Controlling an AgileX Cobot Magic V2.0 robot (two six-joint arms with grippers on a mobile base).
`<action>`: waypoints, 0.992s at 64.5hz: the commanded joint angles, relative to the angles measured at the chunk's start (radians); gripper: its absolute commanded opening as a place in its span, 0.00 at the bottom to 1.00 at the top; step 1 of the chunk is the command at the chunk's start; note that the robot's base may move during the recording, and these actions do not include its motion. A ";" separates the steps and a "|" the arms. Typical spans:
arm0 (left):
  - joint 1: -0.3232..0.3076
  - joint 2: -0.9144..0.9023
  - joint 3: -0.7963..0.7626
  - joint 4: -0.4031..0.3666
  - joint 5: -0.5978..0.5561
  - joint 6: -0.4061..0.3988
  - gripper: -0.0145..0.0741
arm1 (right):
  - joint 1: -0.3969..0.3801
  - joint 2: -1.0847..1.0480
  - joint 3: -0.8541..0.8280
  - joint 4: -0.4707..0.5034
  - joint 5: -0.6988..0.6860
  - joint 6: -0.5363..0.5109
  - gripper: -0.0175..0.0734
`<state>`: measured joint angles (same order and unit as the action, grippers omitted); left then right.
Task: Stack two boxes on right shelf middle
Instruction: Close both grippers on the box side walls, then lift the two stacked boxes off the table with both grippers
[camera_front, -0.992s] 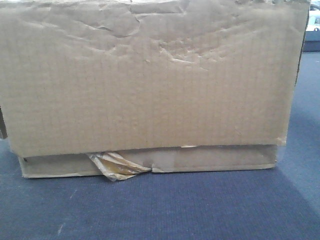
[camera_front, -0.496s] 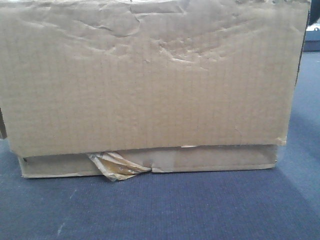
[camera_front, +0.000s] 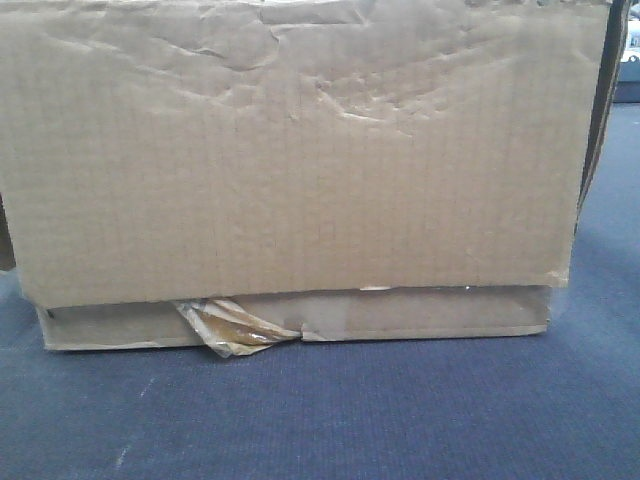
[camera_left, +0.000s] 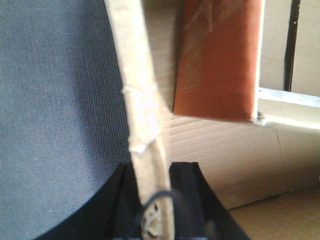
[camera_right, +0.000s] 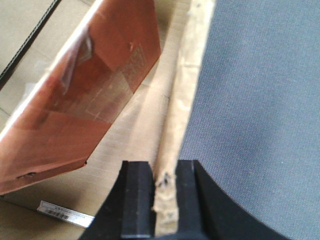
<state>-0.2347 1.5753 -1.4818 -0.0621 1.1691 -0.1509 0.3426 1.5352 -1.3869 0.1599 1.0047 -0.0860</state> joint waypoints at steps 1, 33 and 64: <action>0.005 -0.006 -0.002 0.046 0.001 -0.031 0.04 | -0.009 -0.012 -0.009 -0.041 -0.007 0.005 0.02; 0.001 -0.111 -0.222 0.050 0.052 -0.048 0.04 | -0.009 -0.189 -0.056 -0.043 -0.021 0.036 0.02; -0.115 -0.225 -0.467 0.062 0.052 -0.048 0.04 | -0.009 -0.322 -0.284 -0.041 -0.019 0.036 0.02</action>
<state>-0.3403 1.3777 -1.9225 0.0247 1.2515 -0.2004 0.3407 1.2394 -1.6419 0.1311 1.0156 -0.0365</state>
